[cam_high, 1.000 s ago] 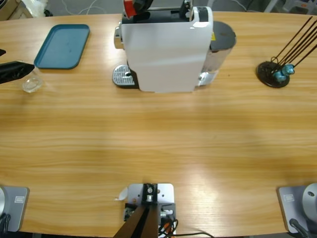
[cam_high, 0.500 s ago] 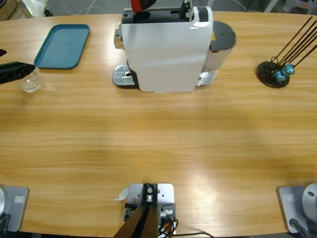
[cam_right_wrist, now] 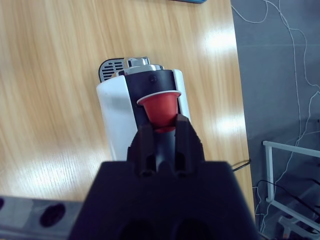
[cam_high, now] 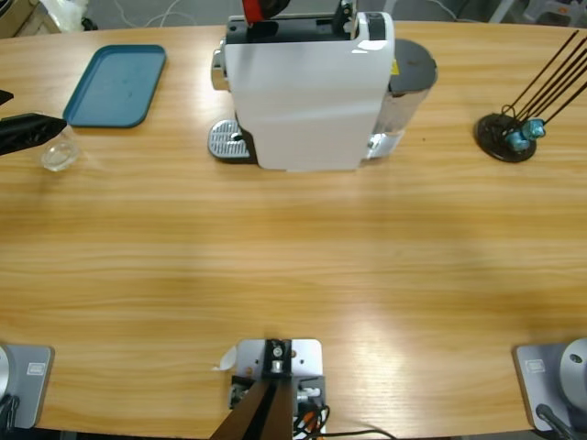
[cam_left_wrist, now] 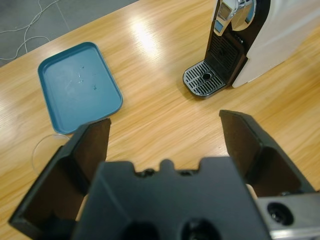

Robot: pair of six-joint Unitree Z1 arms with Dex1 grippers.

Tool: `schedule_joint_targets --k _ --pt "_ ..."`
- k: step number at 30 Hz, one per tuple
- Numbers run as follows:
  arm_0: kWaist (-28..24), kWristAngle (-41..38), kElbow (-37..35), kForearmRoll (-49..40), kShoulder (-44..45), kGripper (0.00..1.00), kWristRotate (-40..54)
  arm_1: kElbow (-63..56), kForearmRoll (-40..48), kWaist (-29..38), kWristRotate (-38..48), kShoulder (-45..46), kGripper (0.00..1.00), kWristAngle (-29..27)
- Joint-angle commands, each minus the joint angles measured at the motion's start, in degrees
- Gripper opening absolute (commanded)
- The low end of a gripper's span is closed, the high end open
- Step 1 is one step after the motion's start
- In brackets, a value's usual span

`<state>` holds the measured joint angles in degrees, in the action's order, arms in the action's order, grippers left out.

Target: Pour coffee

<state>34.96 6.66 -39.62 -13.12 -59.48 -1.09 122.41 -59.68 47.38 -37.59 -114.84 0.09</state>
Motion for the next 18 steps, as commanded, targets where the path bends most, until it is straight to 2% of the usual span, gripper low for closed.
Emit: schedule_joint_targets --k 1,18 --pt "0.41 -0.06 2.18 0.62 -1.56 0.945 0.74 -2.09 0.44 -0.47 0.23 -3.55 0.000 1.41" --pt "0.46 -0.06 2.18 0.60 -1.55 0.945 0.74 -2.55 0.53 -0.45 0.32 -4.64 0.000 2.20"
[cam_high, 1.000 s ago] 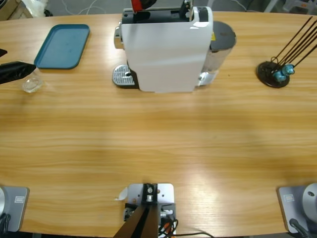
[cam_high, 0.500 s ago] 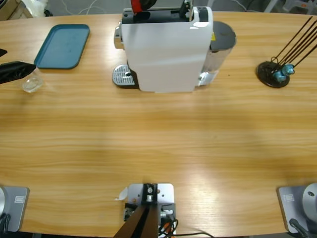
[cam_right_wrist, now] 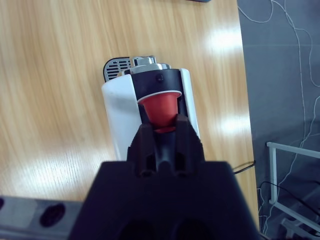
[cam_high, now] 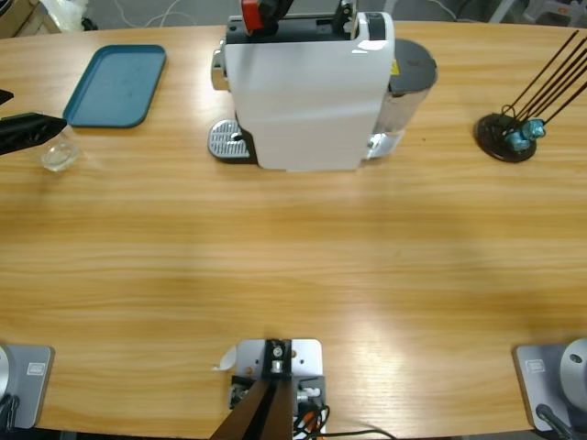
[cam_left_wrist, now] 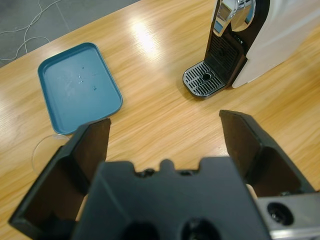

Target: Pour coffee

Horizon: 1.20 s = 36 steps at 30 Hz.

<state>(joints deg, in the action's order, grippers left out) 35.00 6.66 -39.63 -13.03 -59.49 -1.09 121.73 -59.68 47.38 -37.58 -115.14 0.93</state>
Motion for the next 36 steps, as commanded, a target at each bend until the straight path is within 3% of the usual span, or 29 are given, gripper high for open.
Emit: schedule_joint_targets --k 1,10,11,12,13,14,15,28,36 --pt "0.42 -0.06 2.18 0.54 -1.60 0.945 0.74 -1.85 0.53 -0.47 0.32 -4.39 0.000 1.36" --pt "0.42 -0.06 2.18 0.55 -1.60 0.945 0.74 -1.93 0.61 -0.47 0.32 -4.47 0.000 1.36" --pt "0.42 -0.06 2.18 0.55 -1.60 0.945 0.74 -1.93 0.56 -0.45 0.32 -4.48 0.061 1.36" --pt "0.42 -0.06 2.18 0.55 -1.60 0.945 0.74 -1.90 0.42 -0.45 0.32 -4.47 0.479 1.36" --pt "0.42 -0.06 2.18 0.55 -1.69 0.945 0.74 -1.78 0.09 -0.45 0.39 -4.48 0.782 1.48" --pt "0.42 -0.06 2.18 0.55 -1.69 0.945 0.74 -1.62 -0.27 -0.45 0.49 -4.54 0.969 1.69" --pt "0.40 -0.06 2.18 0.55 -1.69 0.945 0.74 -1.58 -0.44 -0.47 0.49 -4.57 1.000 2.02" --pt "0.50 -0.06 2.20 0.55 -1.92 0.945 0.74 0.18 -1.25 -0.47 1.37 -3.92 1.000 1.37" --pt "0.75 -0.49 2.18 0.82 -2.92 0.945 0.74 9.10 -8.23 3.86 2.69 0.09 0.970 -4.11"
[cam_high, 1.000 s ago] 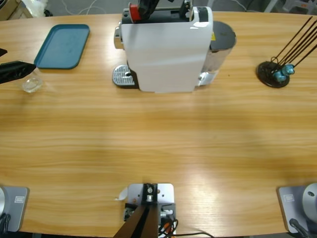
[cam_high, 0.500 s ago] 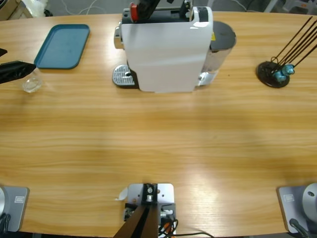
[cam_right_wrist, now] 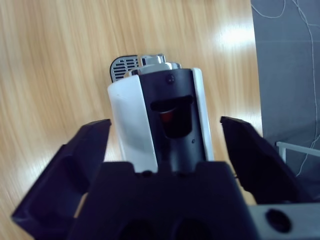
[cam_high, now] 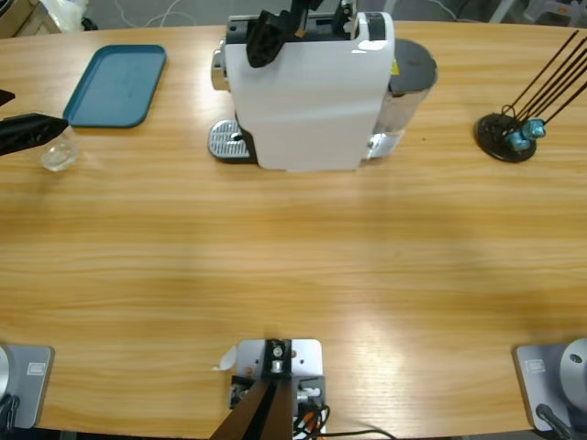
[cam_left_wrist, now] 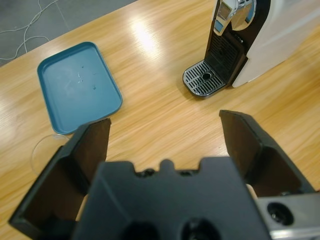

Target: Pour coffee

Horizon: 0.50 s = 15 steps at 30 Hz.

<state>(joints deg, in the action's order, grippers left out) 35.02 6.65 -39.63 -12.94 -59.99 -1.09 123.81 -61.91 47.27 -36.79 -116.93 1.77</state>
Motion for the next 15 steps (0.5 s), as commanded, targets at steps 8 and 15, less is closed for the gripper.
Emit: schedule_joint_targets --k 8,15 --pt "0.84 -0.41 2.15 0.71 -1.64 0.945 0.74 5.32 -12.06 12.93 8.95 11.31 1.000 -15.53" --pt "1.20 -0.50 2.10 0.73 -1.43 0.945 0.74 -4.29 -14.57 13.64 18.25 18.58 1.000 -37.41"
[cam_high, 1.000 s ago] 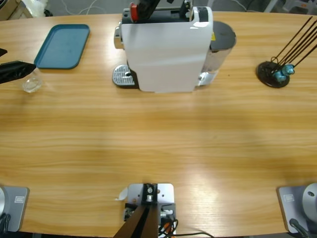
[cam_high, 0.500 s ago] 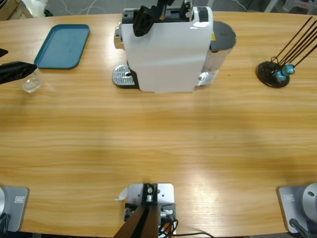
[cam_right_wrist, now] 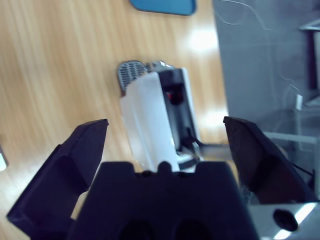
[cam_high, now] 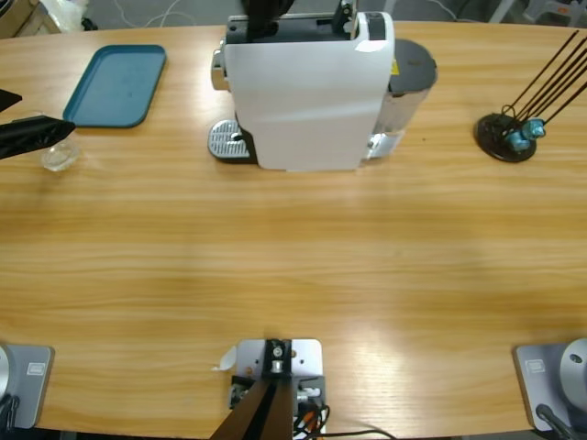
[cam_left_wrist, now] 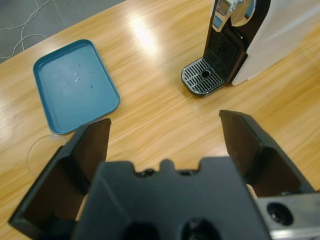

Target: Pour coffee

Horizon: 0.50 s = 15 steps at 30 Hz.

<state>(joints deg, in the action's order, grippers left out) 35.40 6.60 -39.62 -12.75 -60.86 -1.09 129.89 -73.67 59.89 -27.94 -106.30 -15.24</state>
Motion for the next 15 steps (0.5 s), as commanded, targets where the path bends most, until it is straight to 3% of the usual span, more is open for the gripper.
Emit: schedule_joint_targets --k 1,2,4,5,6,10,15 --pt "0.81 -0.45 2.09 0.53 -0.54 0.945 0.74 -11.90 -4.39 1.02 11.10 7.75 0.986 -24.86" --pt "0.86 -0.45 2.09 0.53 -0.47 0.945 0.74 -12.48 -6.31 1.02 12.64 7.28 0.845 -27.87" --pt "0.90 -0.45 2.09 0.51 -0.28 0.945 0.67 -14.05 -6.36 1.02 17.09 8.02 0.389 -31.28" --pt "0.90 -0.45 2.09 0.49 -0.21 0.945 0.68 -14.72 -5.34 1.02 19.11 8.65 0.115 -32.61" --pt "0.90 -0.45 2.09 0.49 -0.14 0.945 0.65 -15.47 -4.01 1.02 21.68 9.11 0.000 -35.20" --pt "0.90 -0.45 2.09 0.53 -0.14 0.945 0.65 -22.82 11.43 1.02 24.75 12.24 0.000 -44.90" --pt "0.90 -0.45 2.09 0.53 0.35 0.945 0.65 -23.59 22.85 1.02 33.10 15.80 0.000 -43.33"
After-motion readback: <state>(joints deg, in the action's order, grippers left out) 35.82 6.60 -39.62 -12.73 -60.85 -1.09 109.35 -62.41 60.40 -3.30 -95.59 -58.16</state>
